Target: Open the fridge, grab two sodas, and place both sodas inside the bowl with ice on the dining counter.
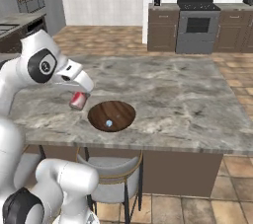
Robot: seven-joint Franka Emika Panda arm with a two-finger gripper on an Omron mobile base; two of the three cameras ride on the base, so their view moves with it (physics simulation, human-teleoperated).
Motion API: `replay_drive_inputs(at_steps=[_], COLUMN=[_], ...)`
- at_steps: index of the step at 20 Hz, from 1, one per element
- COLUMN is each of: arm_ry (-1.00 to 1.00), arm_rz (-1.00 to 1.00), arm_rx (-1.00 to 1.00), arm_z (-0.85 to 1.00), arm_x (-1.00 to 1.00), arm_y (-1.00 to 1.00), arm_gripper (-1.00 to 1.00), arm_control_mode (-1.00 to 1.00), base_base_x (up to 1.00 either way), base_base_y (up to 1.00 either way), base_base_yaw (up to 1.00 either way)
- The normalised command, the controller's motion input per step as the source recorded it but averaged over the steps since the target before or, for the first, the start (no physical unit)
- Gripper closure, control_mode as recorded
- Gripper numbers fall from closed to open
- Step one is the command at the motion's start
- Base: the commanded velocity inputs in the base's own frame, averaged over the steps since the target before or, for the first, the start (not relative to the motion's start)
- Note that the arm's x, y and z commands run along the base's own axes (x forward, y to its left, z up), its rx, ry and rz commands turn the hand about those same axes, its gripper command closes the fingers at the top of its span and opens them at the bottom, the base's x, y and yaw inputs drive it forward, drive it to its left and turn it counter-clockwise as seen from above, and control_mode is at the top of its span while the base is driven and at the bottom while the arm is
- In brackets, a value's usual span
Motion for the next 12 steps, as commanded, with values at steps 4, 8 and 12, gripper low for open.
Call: replay_drive_inputs(at_steps=[4,8,12], arm_ry=[0.07,0.02,0.0], arm_rz=[0.08,0.06,0.06], arm_rx=[0.0,0.0,0.01], arm_z=[-0.66,-0.54,-0.4], arm_x=[0.33,0.31,0.31], arm_y=[-0.14,-0.12,-0.1], arm_gripper=[1.0,1.0,1.0], arm_control_mode=[-1.0,-1.0,-1.0], base_base_x=[0.0,0.0,0.0], base_base_y=[0.0,0.0,0.0], base_base_yaw=[0.0,0.0,0.0])
